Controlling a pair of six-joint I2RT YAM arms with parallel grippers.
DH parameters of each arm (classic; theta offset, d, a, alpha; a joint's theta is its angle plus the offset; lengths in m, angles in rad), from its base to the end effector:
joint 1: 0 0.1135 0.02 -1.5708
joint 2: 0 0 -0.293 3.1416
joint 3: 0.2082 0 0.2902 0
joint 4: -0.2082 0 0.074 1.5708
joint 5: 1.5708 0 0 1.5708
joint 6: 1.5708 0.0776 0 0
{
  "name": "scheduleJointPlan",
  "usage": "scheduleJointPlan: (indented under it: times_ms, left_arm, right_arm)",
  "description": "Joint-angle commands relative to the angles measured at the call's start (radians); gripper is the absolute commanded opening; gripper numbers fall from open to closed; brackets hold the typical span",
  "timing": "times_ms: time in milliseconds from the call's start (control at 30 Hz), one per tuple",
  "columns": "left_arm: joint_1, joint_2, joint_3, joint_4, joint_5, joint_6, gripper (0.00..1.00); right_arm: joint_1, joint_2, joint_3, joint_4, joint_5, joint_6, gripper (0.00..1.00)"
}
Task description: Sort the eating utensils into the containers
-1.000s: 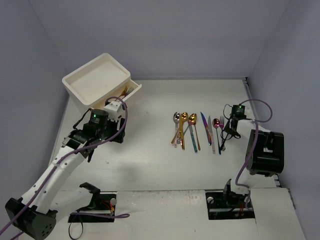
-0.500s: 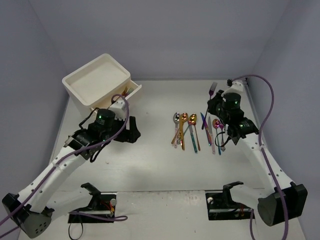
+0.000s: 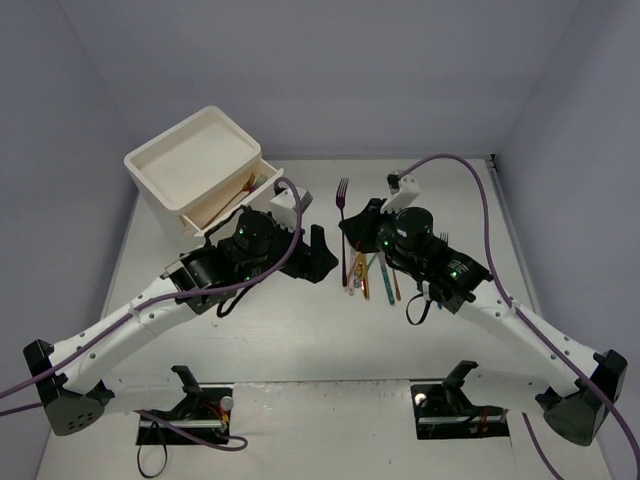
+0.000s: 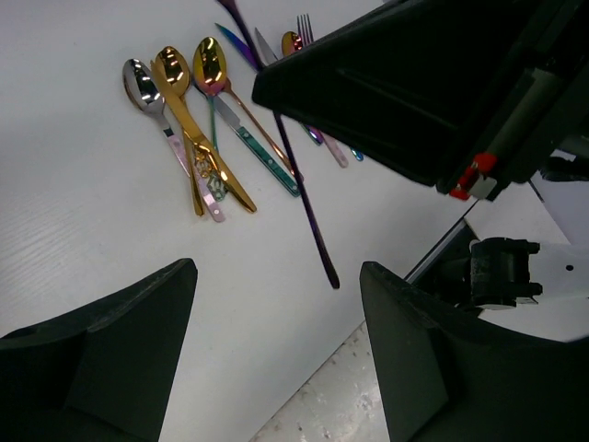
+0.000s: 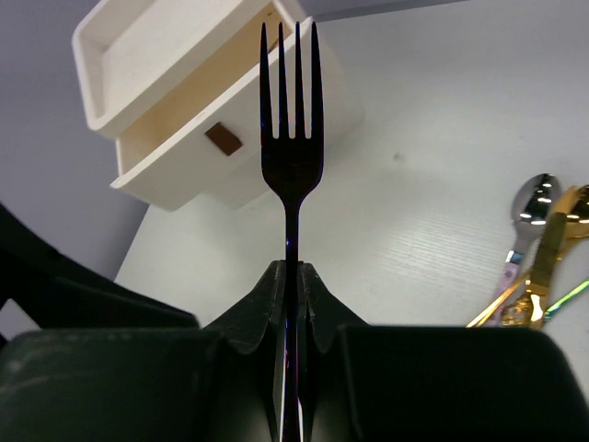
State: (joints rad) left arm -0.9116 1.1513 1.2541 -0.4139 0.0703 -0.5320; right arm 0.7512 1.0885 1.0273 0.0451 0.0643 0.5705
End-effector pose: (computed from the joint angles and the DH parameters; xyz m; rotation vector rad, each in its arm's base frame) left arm 0.1923 -0.2571 0.4236 0.4323 1.9753 -1.0269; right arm 0.2392 0.2165 0.4131 -0.0983 1.6719 0.9685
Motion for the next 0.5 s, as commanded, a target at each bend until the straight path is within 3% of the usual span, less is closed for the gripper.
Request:
scheduleJointPlan:
  times_ms: [0,467]
  left_arm:
    - [-0.049,-0.017,0.04,0.119,-0.09,0.005,0.69]
    - [-0.09,0.02,0.03,0.149,-0.17,0.065,0.69]
  right_arm:
    - [0.055,0.01,0.053,0.135,0.029,0.048,0.0]
    - [0.102,0.003,0.035,0.184,0.044,0.101,0.0]
